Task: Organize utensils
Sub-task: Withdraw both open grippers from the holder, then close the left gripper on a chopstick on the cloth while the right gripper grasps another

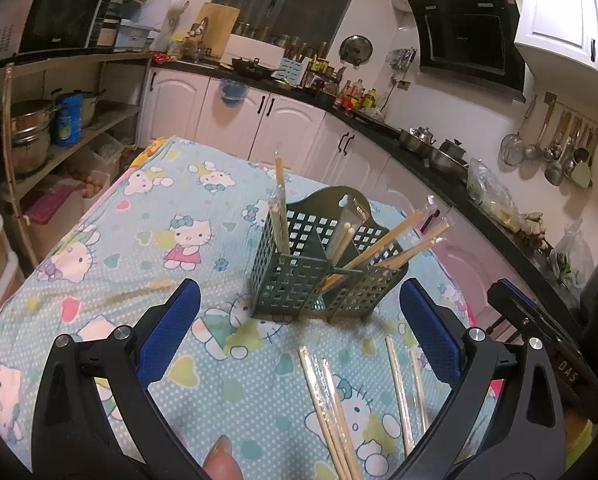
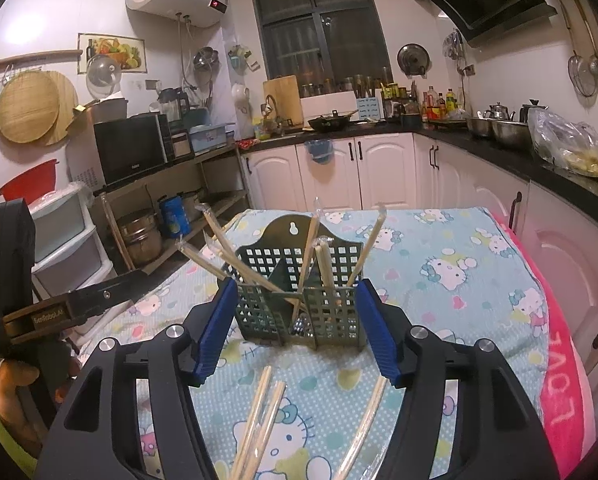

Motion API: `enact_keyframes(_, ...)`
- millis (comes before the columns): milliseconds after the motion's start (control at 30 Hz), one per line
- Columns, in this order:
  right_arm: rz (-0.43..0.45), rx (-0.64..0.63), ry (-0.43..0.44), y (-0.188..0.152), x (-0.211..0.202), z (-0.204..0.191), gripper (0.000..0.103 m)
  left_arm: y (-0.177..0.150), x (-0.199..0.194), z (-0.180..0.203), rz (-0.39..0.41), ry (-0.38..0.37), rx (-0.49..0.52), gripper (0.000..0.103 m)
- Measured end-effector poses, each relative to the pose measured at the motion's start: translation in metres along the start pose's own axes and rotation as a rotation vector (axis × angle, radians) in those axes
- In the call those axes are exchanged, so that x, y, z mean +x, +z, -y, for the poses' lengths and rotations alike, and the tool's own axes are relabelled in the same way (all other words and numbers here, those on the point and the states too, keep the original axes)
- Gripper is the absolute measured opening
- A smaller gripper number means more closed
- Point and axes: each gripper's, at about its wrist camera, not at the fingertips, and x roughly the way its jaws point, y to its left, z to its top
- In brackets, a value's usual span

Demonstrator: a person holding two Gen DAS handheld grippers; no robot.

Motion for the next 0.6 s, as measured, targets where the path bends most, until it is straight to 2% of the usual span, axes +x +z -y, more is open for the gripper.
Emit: enact_keyframes(600, -0.048, 0.018, -0.035, -0.031, -0.014, 0.018, 0.061, -0.023, 0.000, 0.007, -0.034, 0.012, -0.002, 0.091)
